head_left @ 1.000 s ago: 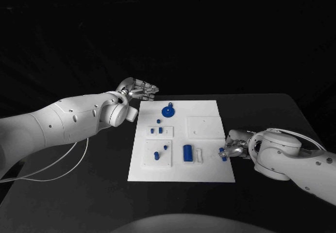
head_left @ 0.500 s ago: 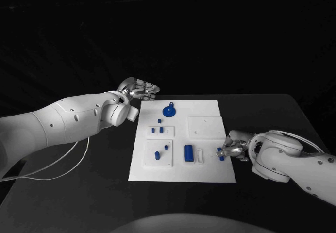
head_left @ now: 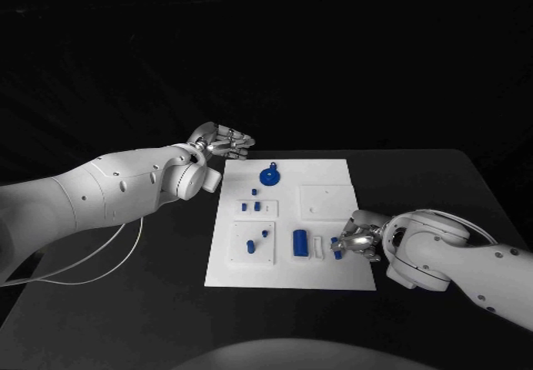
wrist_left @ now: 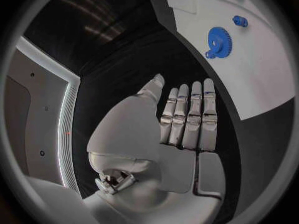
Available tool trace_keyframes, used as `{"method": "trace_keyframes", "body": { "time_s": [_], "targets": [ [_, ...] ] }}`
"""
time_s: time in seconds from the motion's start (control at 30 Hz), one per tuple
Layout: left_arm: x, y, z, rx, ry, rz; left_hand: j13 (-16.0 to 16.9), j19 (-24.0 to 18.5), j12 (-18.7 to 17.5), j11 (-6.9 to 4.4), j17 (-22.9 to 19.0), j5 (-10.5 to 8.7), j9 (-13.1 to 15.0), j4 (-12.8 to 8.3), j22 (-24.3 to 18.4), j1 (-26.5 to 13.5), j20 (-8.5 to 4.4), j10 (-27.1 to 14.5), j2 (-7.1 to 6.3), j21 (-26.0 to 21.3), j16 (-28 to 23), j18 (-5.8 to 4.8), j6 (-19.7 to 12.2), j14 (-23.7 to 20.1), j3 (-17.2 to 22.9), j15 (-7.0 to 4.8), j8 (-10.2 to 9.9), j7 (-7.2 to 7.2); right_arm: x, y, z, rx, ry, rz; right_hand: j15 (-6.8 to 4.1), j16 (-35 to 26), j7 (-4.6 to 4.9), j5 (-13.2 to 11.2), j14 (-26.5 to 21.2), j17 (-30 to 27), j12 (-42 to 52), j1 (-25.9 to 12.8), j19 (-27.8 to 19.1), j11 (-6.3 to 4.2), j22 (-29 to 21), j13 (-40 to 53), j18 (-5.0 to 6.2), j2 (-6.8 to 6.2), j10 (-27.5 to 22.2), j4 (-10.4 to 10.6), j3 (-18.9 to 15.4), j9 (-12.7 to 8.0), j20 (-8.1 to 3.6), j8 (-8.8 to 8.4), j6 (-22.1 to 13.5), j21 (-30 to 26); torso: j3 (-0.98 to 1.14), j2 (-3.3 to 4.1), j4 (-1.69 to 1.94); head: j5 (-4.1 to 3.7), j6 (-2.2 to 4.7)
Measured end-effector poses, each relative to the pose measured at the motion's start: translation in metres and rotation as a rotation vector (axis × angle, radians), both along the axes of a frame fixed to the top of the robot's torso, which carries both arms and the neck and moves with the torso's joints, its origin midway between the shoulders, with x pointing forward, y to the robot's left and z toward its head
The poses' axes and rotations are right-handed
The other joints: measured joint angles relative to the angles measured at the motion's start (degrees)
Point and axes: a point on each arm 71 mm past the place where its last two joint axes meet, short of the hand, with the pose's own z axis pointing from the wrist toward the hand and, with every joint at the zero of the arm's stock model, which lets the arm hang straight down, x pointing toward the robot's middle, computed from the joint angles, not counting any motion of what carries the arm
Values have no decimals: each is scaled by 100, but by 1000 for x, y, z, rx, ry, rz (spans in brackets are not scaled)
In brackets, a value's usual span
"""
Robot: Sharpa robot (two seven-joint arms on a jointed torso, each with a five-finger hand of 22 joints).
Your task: Assemble the parts on the task board
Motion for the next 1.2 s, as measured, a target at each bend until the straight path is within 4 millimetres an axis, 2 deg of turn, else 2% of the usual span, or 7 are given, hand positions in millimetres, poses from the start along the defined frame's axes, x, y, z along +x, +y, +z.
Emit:
{"method": "trace_keyframes", "body": {
  "time_s": [0.83, 1.2],
  "targets": [
    [0, 0, 0, 0, 3, -2, 0, 0, 0, 0, 0, 0, 0, 0, -2, 0, 0, 0, 0, 0, 0, 0, 0, 0, 0, 0, 0, 0, -2, 26, 3, 30, 3, 37, -8, 0, 0, 23, -18, -1, 1, 0, 0, 1, 0, -6, 0, 0, 1, -16, -16, -6, 0, -1, 2, 0, 3, -1, -4, 30, -3],
    [0, 0, 0, 0, 4, -2, 0, 0, 0, 0, 0, 0, 0, 0, -10, 0, 0, 0, 0, 0, 0, 0, 0, 0, 0, 0, 0, 0, 0, 35, 4, 12, -32, 62, -1, 0, -10, 23, -25, -1, -24, 0, 0, 1, 0, -18, 0, 0, 1, -17, -17, -31, 0, -11, 31, 0, 5, -1, -7, 34, 21]
  ]
}}
